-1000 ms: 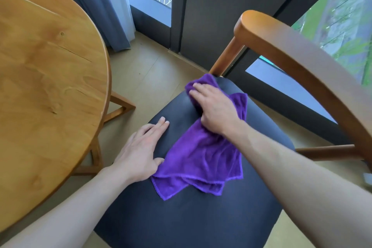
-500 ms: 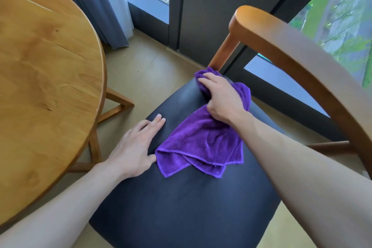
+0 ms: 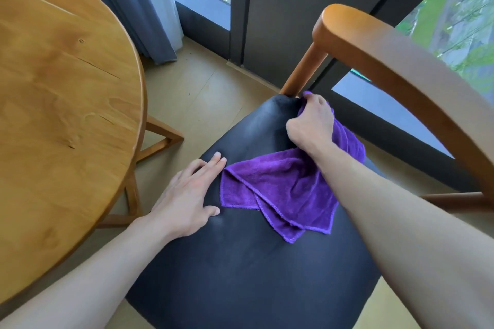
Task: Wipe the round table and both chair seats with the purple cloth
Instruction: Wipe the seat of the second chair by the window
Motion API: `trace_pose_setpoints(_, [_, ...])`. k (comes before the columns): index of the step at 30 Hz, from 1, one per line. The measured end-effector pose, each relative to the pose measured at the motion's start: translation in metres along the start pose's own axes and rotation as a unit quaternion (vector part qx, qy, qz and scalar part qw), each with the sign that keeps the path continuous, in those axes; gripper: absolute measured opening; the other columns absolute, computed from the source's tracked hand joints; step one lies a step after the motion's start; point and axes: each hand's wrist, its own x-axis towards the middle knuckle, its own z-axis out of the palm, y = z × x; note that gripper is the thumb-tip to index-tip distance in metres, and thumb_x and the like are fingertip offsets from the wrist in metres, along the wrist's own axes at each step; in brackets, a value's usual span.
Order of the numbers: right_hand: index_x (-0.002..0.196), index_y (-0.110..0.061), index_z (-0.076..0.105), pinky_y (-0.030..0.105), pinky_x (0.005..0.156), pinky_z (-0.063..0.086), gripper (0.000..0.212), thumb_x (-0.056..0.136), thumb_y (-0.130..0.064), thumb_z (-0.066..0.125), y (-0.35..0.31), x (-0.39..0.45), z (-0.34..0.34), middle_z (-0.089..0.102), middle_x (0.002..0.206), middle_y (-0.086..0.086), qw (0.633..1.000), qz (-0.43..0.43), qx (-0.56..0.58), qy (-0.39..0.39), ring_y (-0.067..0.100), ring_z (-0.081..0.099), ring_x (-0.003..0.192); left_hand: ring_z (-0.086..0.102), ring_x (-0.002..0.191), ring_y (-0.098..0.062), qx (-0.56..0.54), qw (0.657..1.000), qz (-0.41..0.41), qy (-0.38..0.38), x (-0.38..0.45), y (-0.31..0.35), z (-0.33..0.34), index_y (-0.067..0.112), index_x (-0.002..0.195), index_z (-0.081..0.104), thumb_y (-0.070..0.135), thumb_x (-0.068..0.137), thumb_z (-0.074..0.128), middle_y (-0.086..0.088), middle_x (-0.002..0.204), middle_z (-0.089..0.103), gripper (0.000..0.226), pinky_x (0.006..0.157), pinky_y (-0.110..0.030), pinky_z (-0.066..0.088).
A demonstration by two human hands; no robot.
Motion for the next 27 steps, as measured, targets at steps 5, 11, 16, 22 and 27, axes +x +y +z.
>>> trace_pose_setpoints(5, [0.149,-0.014,0.046,0.034,0.120,0.030,0.080,0.070,-0.005,0.055,0.034,-0.010,-0.014,0.045,0.150,0.001,0.994,-0.086,-0.046,-0.044,0.025,0.038,0.141,0.011,0.152,-0.004,0.049,0.999,0.004,-0.019,0.001,0.011,-0.014,0.041,0.162,0.009,0.032,0.087,0.077,0.028,0.167,0.003,0.101,0.115,-0.036,0.039])
trace_pose_setpoints(11, [0.150,-0.016,0.045,0.028,0.119,0.025,0.083,0.069,-0.004,0.058,0.102,-0.070,-0.040,0.041,0.155,0.003,0.999,-0.010,-0.030,0.014,0.023,0.035,0.143,0.040,0.137,-0.018,0.101,0.994,0.020,0.046,0.037,0.054,-0.044,0.027,0.144,0.050,0.013,0.093,0.053,0.006,0.146,0.052,0.053,0.109,-0.037,0.041])
trace_pose_setpoints(16, [0.141,-0.012,0.053,0.033,0.118,0.031,0.075,0.068,0.003,0.057,0.120,-0.085,-0.051,0.050,0.146,0.004,0.995,0.095,0.014,0.037,0.027,0.041,0.139,0.021,0.152,-0.020,0.119,0.991,0.048,-0.035,0.091,0.111,-0.043,0.031,0.159,0.030,0.033,0.096,0.060,0.004,0.166,0.025,0.070,0.119,-0.042,0.032])
trace_pose_setpoints(22, [0.084,-0.014,0.056,0.036,0.088,0.047,0.026,0.062,0.000,0.053,0.042,-0.026,-0.034,0.062,0.097,0.005,0.991,0.061,0.118,0.004,0.031,0.057,0.101,0.059,0.117,-0.033,0.131,0.991,0.001,-0.004,0.133,0.131,-0.053,0.018,0.122,0.066,0.038,0.096,0.059,-0.006,0.120,0.066,0.034,0.085,-0.035,0.045])
trace_pose_setpoints(27, [0.157,-0.015,0.036,0.032,0.127,0.011,0.086,0.075,-0.005,0.059,0.045,-0.034,-0.017,0.024,0.167,0.006,0.996,-0.059,0.004,-0.060,0.026,0.017,0.154,0.040,0.139,-0.028,0.186,0.981,0.004,-0.054,0.125,0.127,-0.045,0.027,0.158,0.034,0.037,0.096,0.061,0.003,0.156,0.034,0.069,0.106,-0.042,0.042])
